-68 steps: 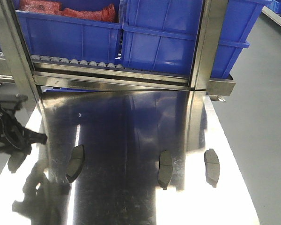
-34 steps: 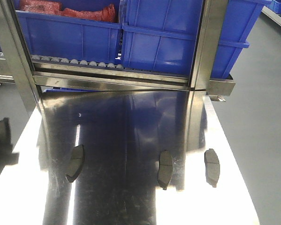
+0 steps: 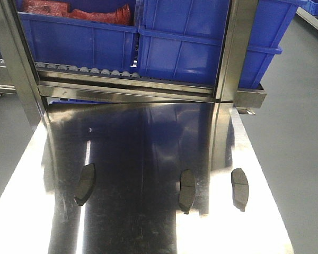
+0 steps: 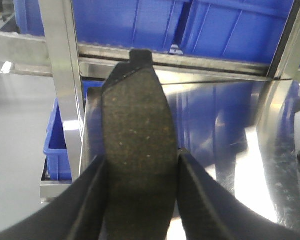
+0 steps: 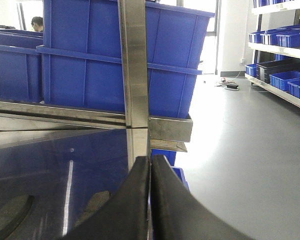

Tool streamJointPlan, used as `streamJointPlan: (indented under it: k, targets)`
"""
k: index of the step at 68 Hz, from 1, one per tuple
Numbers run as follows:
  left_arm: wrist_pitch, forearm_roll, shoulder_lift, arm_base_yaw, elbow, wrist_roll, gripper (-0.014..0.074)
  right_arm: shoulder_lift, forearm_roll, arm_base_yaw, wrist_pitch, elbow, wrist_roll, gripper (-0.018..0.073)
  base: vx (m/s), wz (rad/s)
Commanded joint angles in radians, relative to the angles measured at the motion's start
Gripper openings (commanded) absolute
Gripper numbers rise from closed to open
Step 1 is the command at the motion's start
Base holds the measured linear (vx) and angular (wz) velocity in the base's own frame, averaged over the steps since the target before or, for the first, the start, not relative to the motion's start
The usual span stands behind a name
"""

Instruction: Move and align brake pads A on conveyor

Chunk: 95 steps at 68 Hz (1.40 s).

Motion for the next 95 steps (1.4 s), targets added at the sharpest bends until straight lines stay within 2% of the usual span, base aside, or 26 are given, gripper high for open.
streamJointPlan:
  k: [1, 76, 82, 95]
  targets:
    - [-0.076, -0.008, 0.004, -0.003, -0.025, -0.001, -0.0007, -0.012, -0.003, -0.008, -0.071, 0.012, -0.001, -0.0011, 0.0, 0.0]
    - [-0.072, -0.008, 0.004, -0.003, -0.026, 0.0, -0.0006, -0.012, -0.005, -0.008, -0.072, 0.012, -0.001, -0.0011, 0.0, 0.0]
    - [-0.072, -0.008, 0.004, -0.003, -0.026, 0.0, -0.0006, -0.012, -0.022, -0.008, -0.108, 0.01, -0.008, -0.0011, 0.0, 0.0]
    - [-0.072, -0.008, 0.004, -0.003, -0.026, 0.0, -0.0006, 0.095, -0.015, -0.007, -0.068, -0.122, 0.004, -0.0011, 0.0, 0.0]
